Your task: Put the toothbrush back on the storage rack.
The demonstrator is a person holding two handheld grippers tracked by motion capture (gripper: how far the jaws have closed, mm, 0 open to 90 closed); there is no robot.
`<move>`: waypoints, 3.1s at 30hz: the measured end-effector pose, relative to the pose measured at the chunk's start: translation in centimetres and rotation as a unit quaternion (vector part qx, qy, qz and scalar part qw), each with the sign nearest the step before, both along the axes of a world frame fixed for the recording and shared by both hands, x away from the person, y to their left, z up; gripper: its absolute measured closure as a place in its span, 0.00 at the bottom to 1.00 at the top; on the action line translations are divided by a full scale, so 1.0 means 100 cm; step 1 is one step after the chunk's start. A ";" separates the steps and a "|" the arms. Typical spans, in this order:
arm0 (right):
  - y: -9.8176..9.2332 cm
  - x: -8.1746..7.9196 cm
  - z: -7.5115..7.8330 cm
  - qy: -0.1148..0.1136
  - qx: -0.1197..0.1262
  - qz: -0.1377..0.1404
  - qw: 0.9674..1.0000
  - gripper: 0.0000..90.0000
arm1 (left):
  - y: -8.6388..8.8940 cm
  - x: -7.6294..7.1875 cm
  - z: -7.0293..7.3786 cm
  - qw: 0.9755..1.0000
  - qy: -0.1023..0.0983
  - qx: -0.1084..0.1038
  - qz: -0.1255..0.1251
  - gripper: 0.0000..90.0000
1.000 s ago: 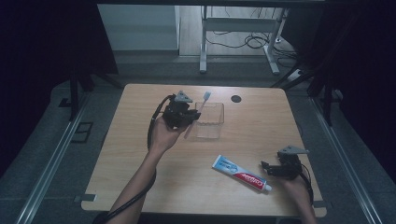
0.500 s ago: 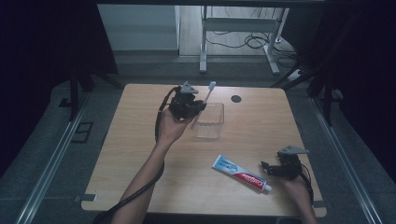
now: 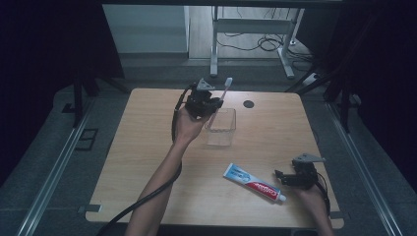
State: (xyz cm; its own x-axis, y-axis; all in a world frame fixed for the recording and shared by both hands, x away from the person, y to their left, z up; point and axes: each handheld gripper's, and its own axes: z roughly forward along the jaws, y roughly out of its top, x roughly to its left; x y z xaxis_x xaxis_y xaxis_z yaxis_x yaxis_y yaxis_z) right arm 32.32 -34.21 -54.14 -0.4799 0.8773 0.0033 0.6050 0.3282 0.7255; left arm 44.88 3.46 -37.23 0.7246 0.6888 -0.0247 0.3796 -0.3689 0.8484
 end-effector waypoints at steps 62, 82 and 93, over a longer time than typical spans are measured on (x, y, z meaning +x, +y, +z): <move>0.000 0.000 0.000 -0.001 -0.001 0.004 1.000 0.15 | -0.027 0.020 -0.089 0.995 0.036 0.093 -0.002 0.88; 0.000 0.000 0.000 -0.001 -0.001 0.004 1.000 0.15 | -0.028 0.019 -0.089 0.995 0.042 0.096 0.002 0.65; 0.000 0.000 0.000 -0.001 -0.001 0.003 1.000 0.15 | -0.023 0.014 -0.077 0.997 0.041 0.069 -0.006 0.45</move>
State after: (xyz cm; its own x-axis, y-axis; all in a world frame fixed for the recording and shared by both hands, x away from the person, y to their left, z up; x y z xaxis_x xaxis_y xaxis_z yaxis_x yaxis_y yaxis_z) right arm 32.36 -34.21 -54.15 -0.4856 0.8742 0.0015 0.6020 0.3332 0.7256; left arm 46.25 1.17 -44.94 0.7316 0.6817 0.0104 0.4413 -0.4851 0.7549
